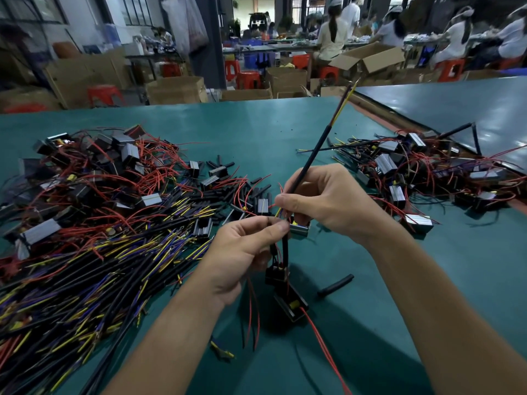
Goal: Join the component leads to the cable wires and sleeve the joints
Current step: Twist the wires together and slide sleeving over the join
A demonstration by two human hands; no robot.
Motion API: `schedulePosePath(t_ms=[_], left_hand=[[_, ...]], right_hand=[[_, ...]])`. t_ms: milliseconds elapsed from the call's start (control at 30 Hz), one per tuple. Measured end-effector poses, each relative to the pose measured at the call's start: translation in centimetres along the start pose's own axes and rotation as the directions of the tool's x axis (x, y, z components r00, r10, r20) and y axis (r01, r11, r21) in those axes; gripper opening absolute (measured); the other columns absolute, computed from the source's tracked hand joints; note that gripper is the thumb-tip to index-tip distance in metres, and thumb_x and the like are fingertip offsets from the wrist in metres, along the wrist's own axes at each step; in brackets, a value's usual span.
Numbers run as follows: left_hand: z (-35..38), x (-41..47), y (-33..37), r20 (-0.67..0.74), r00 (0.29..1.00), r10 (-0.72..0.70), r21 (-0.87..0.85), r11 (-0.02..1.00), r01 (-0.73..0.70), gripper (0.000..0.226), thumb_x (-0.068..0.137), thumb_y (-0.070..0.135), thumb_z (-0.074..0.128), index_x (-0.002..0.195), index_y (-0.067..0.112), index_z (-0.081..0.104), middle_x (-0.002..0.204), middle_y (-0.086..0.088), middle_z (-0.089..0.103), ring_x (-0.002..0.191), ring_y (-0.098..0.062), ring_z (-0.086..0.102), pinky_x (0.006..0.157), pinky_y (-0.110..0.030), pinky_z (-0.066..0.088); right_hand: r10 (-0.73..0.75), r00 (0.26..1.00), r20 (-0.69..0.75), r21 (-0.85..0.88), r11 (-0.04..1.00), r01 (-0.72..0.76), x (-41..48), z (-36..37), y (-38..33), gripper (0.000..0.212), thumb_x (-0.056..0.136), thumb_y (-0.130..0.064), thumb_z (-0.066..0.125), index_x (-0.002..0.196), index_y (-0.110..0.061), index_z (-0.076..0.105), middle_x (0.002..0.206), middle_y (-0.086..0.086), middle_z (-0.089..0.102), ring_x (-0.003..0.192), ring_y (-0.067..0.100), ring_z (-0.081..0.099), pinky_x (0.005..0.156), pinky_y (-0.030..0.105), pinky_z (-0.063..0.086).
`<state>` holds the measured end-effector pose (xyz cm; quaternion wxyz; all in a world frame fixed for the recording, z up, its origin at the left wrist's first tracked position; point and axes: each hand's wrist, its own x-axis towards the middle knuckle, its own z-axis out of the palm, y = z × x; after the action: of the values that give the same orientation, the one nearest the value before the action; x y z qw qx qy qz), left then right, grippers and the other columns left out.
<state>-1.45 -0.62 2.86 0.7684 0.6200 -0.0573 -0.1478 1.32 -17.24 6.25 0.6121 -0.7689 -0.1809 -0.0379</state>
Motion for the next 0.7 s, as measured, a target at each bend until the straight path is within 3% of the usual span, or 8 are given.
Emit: schedulePosePath(t_ms=[67, 167, 233, 400, 567, 700], left_hand=[[-0.17, 0.05, 0.03, 0.016, 0.999, -0.038, -0.049, 0.998, 0.038, 0.016, 0.064, 0.026, 0.074, 0.075, 0.014, 0.073, 0.07, -0.005, 0.043, 0.038, -0.003, 0.028, 0.037, -0.012, 0.025], [-0.25, 0.08, 0.14, 0.033, 0.998, -0.062, -0.125, 0.99, 0.066, 0.022, 0.067, 0.022, 0.072, 0.085, 0.011, 0.069, 0.077, -0.01, 0.062, 0.036, -0.002, 0.027, 0.034, -0.012, 0.026], [-0.24, 0.06, 0.17, 0.034, 0.997, -0.074, -0.152, 0.985, 0.078, 0.014, 0.068, 0.019, 0.071, 0.079, 0.012, 0.07, 0.081, -0.01, 0.071, 0.034, -0.001, 0.03, 0.033, -0.012, 0.027], [-0.2, -0.07, 0.39, 0.03, 0.995, -0.097, -0.152, 0.983, 0.1, 0.003, 0.066, 0.018, 0.069, 0.066, 0.016, 0.072, 0.076, -0.008, 0.072, 0.033, -0.001, 0.031, 0.032, -0.011, 0.026], [-0.17, -0.11, 0.54, 0.038, 0.993, -0.114, -0.119, 0.986, 0.118, 0.016, 0.066, 0.014, 0.069, 0.082, 0.011, 0.066, 0.082, -0.009, 0.072, 0.035, -0.001, 0.03, 0.033, -0.011, 0.026], [-0.26, -0.09, 0.58, 0.031, 0.993, -0.118, -0.114, 0.986, 0.12, 0.017, 0.066, 0.015, 0.07, 0.082, 0.012, 0.066, 0.083, -0.008, 0.073, 0.034, -0.001, 0.031, 0.033, -0.011, 0.027]], right_hand=[[-0.003, 1.0, 0.005, 0.002, 1.0, 0.003, 0.02, 0.01, -0.05, 0.014, 0.082, -0.009, 0.077, 0.074, -0.007, 0.066, 0.055, -0.002, 0.064, 0.05, 0.013, 0.056, 0.05, 0.022, 0.047], [-0.012, 1.0, 0.007, -0.012, 1.0, 0.012, -0.06, 0.14, -0.15, 0.014, 0.082, -0.008, 0.077, 0.075, -0.004, 0.065, 0.056, -0.002, 0.062, 0.051, 0.013, 0.055, 0.05, 0.021, 0.046], [-0.015, 1.0, 0.008, -0.012, 1.0, 0.015, -0.12, 0.32, -0.15, 0.014, 0.082, -0.007, 0.076, 0.076, -0.002, 0.065, 0.055, -0.002, 0.062, 0.05, 0.012, 0.054, 0.048, 0.019, 0.045], [-0.046, 0.999, 0.007, -0.002, 0.999, 0.046, -0.05, 0.49, -0.14, 0.015, 0.082, -0.006, 0.077, 0.073, -0.002, 0.065, 0.056, 0.002, 0.061, 0.05, 0.013, 0.053, 0.047, 0.021, 0.044], [-0.056, 0.998, 0.008, -0.028, 0.998, 0.056, -0.04, 0.32, 0.1, 0.017, 0.081, -0.009, 0.078, 0.075, 0.001, 0.066, 0.06, 0.008, 0.061, 0.052, 0.014, 0.053, 0.049, 0.022, 0.044], [-0.062, 0.998, 0.01, -0.046, 0.997, 0.063, 0.02, 0.16, 0.24, 0.016, 0.081, -0.01, 0.078, 0.075, -0.001, 0.066, 0.06, 0.005, 0.063, 0.052, 0.016, 0.054, 0.049, 0.023, 0.045]])
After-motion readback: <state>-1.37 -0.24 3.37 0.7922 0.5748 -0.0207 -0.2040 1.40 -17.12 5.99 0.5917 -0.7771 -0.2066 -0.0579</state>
